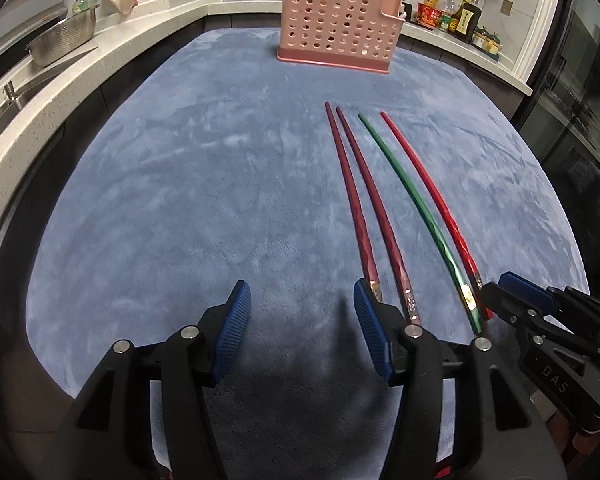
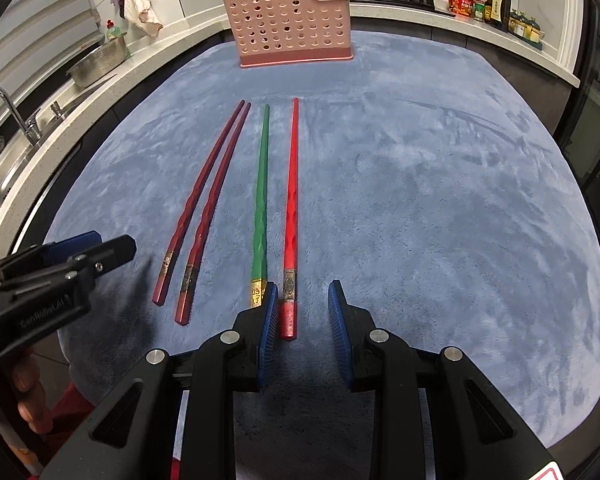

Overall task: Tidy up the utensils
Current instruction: 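Move both open tools back over the remaining chopsticks, then close the left tool on a dark red chopstick while the right tool grasps a bright red chopstick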

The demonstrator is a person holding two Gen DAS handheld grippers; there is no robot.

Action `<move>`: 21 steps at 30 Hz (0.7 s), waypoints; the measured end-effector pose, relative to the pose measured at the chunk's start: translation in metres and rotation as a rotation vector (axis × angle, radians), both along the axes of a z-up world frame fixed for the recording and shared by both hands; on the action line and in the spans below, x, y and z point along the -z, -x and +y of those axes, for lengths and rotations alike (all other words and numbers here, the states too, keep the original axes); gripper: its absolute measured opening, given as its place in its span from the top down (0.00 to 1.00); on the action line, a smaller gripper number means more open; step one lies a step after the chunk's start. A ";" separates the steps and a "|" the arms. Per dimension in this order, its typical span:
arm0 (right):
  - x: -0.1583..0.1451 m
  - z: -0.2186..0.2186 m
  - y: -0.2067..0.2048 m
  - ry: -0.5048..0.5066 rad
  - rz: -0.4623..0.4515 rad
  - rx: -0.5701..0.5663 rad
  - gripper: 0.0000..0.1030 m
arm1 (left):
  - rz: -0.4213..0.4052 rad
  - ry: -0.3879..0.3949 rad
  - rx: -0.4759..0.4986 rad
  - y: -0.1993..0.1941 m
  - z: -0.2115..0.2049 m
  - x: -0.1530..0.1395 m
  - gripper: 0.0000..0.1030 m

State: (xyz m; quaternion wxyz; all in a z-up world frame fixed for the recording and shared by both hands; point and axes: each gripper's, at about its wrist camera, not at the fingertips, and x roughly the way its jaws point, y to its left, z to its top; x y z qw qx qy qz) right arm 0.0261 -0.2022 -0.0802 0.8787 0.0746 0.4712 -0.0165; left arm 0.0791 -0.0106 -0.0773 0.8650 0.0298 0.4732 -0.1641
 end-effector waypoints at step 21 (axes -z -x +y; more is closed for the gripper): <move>0.010 0.000 -0.007 0.013 0.009 0.007 0.86 | 0.029 0.021 0.041 0.004 -0.013 0.005 0.47</move>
